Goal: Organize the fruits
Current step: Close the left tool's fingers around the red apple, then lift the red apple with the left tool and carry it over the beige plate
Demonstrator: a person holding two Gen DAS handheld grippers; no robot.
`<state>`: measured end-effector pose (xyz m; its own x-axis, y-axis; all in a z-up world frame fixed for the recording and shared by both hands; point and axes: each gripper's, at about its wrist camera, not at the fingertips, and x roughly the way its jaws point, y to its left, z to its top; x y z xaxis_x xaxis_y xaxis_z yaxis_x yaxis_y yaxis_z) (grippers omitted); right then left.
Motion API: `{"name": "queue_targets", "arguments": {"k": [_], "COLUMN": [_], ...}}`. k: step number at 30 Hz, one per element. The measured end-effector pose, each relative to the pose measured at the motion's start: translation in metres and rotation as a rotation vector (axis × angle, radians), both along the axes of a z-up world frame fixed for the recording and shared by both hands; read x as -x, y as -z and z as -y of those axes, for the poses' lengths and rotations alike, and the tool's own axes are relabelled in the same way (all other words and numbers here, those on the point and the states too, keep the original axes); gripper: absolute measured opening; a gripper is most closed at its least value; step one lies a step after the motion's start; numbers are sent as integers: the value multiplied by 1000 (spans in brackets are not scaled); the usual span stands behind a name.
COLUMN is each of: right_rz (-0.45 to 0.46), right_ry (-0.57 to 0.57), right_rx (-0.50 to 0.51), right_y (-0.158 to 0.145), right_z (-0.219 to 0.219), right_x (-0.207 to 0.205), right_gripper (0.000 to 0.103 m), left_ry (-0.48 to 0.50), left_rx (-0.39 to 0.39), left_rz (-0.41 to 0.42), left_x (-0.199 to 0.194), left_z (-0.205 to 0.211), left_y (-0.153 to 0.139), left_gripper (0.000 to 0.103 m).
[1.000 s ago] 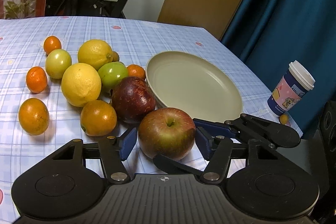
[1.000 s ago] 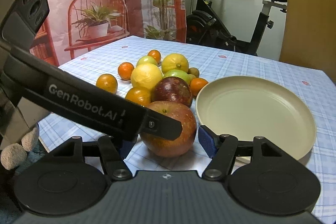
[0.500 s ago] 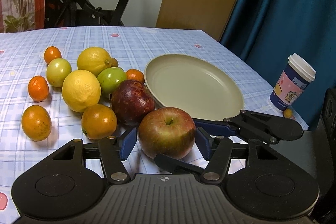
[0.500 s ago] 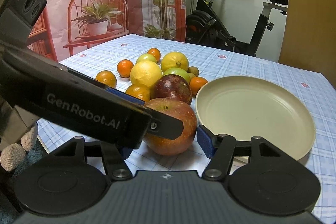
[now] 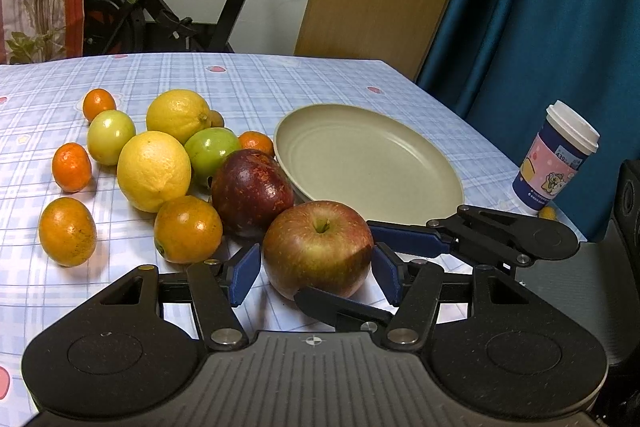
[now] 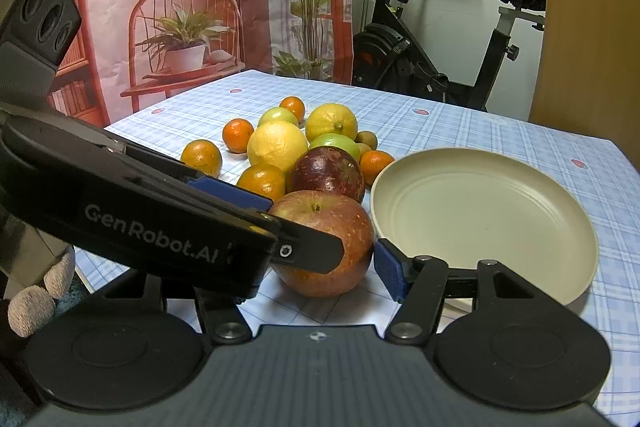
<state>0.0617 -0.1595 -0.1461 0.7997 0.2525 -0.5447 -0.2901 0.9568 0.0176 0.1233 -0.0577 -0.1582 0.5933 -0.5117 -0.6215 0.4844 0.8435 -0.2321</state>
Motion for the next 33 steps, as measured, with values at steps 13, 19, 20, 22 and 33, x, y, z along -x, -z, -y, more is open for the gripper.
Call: {"name": "queue_targets", "arguments": {"k": [13,19,20,22,33], "right_rz": [-20,17,27,43,113], "right_ry": [10,21,26,33,75], "right_rx": [-20,-29,-34,-45,-10], "right_y": [6,-6,-11,-20,-65], "right_z": [-2,0,1,5,41], "right_x": [-6,0,1,0,-27], "right_gripper": [66,65,65,65,65], "left_ry": [8,30,33,40,93], "left_rx": [-14,-2,0,1,45], "left_rz": [12,71,80,99,107], "left_x": [1,6,6,3,-47], "left_z": [1,3,4,8,50], "left_y": [-2,-25,-31,-41,-74], "left_gripper": [64,64,63,63,64]}}
